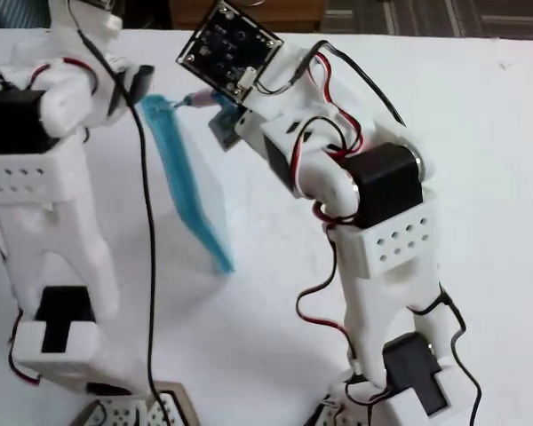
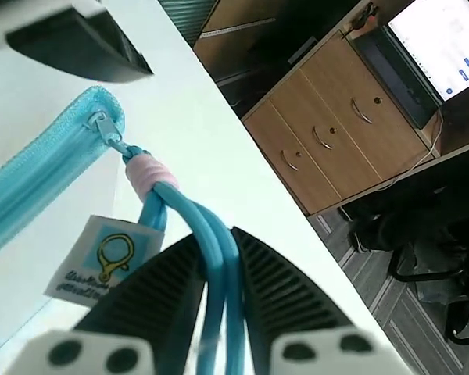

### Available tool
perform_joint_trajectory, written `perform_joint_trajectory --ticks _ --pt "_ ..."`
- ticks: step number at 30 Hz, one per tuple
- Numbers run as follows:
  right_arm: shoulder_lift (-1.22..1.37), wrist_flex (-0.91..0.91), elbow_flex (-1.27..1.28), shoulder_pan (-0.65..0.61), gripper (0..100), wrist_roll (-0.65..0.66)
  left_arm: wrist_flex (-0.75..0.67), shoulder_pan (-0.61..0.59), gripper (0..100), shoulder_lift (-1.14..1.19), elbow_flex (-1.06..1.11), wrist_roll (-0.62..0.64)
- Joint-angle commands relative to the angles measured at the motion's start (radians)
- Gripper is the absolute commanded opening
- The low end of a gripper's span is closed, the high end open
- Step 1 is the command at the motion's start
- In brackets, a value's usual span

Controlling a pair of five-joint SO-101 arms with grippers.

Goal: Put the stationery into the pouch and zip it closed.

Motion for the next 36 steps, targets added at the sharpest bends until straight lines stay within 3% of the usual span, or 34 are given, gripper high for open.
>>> perform_joint_trajectory --ticks 1,15,36 --pt "-0.033 -0.004 -0.003 0.012 1.6 0.008 0.000 -0.022 26 -0.045 -0.014 -0.058" --pt "-0.025 -0.005 -0.002 0.012 1.6 0.006 0.055 0.062 26 0.028 0.014 -0.110" --pt "-0.033 -0.004 -0.002 0.015 1.6 0.009 0.023 0.051 26 0.298 0.014 -0.153"
